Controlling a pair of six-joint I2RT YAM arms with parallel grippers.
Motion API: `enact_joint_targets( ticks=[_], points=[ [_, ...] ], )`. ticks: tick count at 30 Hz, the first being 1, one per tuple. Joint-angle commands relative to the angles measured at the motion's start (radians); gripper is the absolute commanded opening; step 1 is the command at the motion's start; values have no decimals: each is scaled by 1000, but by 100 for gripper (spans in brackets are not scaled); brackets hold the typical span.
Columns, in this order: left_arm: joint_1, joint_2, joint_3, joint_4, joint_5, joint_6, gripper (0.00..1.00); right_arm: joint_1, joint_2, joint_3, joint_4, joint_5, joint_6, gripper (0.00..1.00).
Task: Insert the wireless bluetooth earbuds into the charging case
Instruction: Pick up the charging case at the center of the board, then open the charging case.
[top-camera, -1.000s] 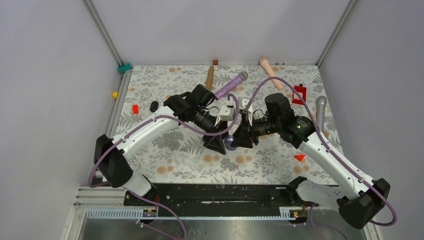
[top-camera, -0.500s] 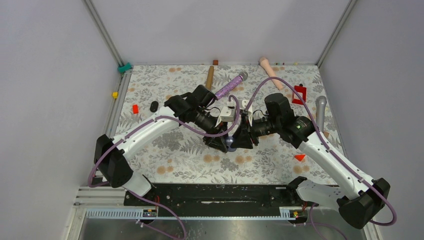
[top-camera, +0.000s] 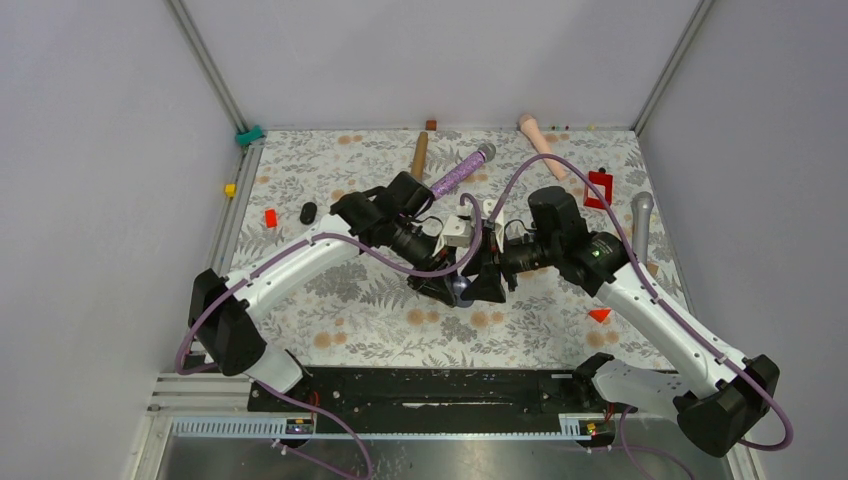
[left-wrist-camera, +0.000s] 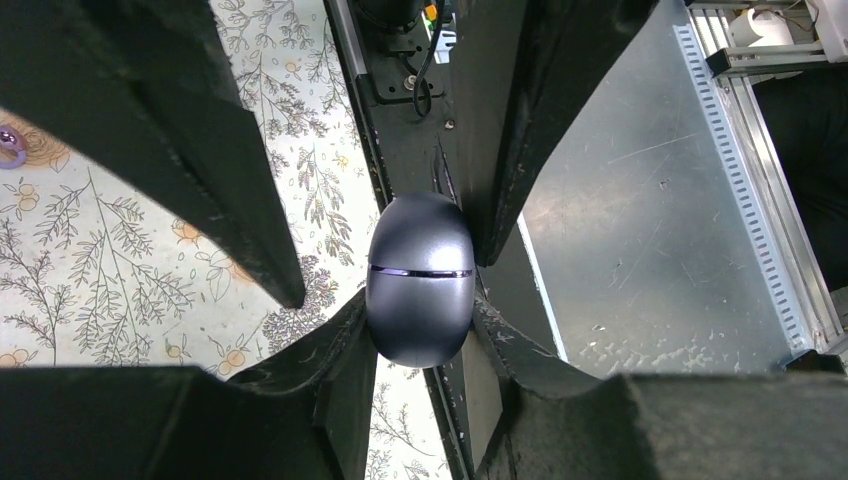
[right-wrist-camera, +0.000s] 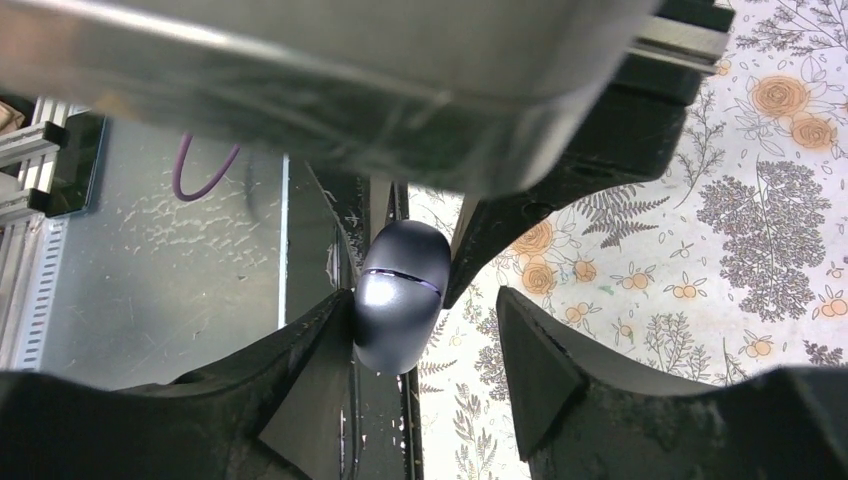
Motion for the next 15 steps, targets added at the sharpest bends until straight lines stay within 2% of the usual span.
enact_joint_targets(
  ticks=[1, 7, 15],
  points=[
    [-18, -34, 3, 18, 51, 16, 0, -5, -12, 23, 7, 46, -37, 64],
    [-17, -40, -2, 18, 42, 22, 0, -11, -29, 22, -10, 51, -58, 71],
    [-15, -79, -5, 18, 33, 30, 0, -34, -50, 15, -13, 83, -74, 73]
  ],
)
